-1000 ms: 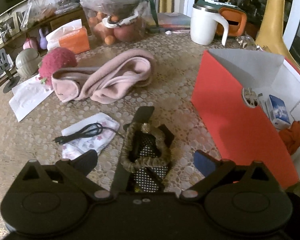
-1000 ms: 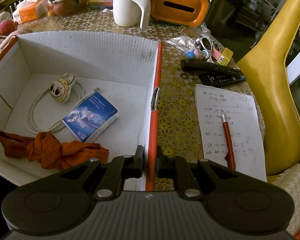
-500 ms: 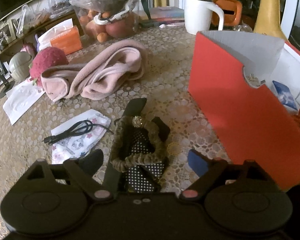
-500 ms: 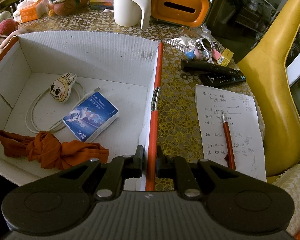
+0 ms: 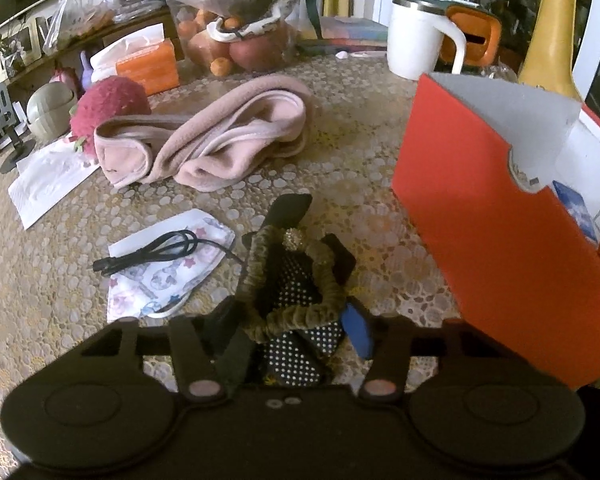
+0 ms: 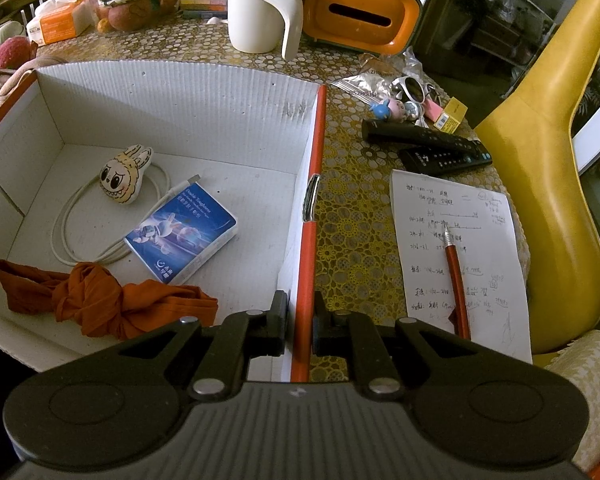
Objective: Organize objects
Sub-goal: 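Close the left gripper on the brown scrunchie and lift it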
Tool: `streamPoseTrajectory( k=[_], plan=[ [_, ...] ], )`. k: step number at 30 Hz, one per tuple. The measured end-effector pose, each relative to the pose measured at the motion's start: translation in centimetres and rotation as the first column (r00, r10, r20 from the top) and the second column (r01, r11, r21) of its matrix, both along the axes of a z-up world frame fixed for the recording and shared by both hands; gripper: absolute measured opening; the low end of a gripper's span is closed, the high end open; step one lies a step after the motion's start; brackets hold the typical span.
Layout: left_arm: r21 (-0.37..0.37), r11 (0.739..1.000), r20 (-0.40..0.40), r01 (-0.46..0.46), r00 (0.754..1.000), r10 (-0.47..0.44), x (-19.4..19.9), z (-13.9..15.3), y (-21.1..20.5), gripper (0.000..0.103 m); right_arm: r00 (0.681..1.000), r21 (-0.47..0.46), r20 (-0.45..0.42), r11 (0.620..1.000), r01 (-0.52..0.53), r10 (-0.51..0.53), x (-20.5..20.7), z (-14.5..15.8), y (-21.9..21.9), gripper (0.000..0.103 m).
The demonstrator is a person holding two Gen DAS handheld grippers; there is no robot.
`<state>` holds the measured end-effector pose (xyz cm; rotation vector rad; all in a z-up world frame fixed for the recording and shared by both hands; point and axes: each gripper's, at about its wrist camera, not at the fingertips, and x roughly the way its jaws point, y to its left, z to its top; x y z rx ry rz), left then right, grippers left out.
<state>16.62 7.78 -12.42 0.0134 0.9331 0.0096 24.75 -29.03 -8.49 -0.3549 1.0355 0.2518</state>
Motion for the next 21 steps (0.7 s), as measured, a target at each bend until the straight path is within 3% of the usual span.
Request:
streamPoseTrajectory(
  k=[8,10,14,21],
  plan=[
    [-0.03,1.0,0.034,-0.009,0.999,0.01,-0.2,1.2,0.4,0.03,1.0,-0.001,0.0,1.0,0.0,0.0,0.0,0.0,0.0,0.011],
    [-0.023,1.0,0.037,-0.01,0.999,0.011,-0.2,1.4,0.3,0.018,1.0,-0.001,0.0,1.0,0.0,0.0,0.0,0.0,0.0,0.011],
    [-0.026,1.0,0.053,0.0,0.999,0.001,-0.4,1.9,0.3,0.006,1.0,-0.002,0.0,1.0,-0.001,0.001,0.0,0.0,0.1,0.011],
    [-0.017,1.0,0.097,0.016,0.995,-0.014,-0.9,3.1,0.2,0.006,1.0,-0.002,0.0,1.0,-0.002,0.002,0.0,0.0,0.1,0.011]
  ],
)
